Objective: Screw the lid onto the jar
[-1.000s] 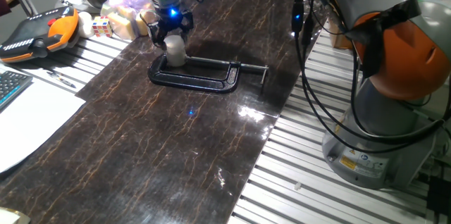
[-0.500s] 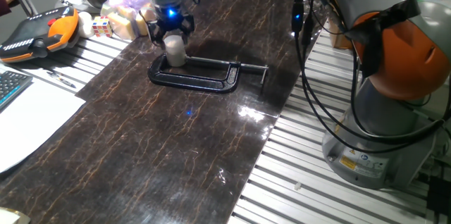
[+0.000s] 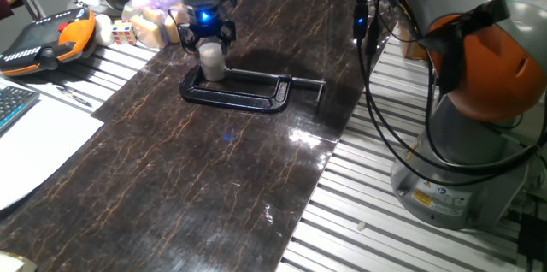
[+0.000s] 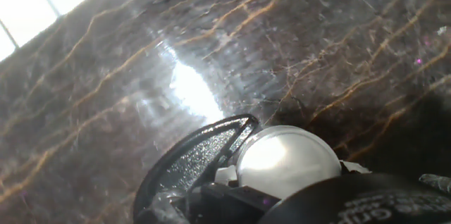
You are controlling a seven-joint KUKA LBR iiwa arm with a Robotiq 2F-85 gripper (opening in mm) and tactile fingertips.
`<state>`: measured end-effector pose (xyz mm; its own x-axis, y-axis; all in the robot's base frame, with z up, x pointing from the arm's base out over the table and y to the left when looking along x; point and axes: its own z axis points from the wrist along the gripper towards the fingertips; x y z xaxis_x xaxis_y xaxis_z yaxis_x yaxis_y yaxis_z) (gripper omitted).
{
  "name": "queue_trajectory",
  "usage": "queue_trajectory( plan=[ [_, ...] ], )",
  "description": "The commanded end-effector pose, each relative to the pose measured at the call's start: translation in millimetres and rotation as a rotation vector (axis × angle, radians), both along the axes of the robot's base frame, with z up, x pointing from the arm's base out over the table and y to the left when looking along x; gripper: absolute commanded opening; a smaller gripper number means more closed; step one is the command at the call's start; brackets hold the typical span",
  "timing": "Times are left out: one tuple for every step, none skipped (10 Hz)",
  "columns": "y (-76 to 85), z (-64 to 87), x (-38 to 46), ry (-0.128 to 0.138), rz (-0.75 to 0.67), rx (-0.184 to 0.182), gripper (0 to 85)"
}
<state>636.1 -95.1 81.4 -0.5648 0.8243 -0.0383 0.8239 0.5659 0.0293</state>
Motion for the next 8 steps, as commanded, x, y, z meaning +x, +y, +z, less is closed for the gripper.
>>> queue_trajectory(
  plan=[
    [0.0,0.2,0.2,-0.001,-0.263,-0.004,42.7],
    [-0.1,0.3,0.2,0.0,-0.286,-0.009,42.3],
    [-0.1,0.3,0.2,0.002,-0.309,-0.009,42.3],
    [0.0,0.0,0.2,0.005,-0.33,-0.007,42.0],
    [-0.1,0.0,0.2,0.007,-0.35,-0.007,42.0],
    [-0.1,0.1,0.1,0.008,-0.369,-0.006,41.7],
    [-0.1,0.1,0.1,0.009,-0.387,-0.006,41.3],
    [-0.2,0.1,0.1,0.012,-0.409,-0.006,41.3]
  ],
)
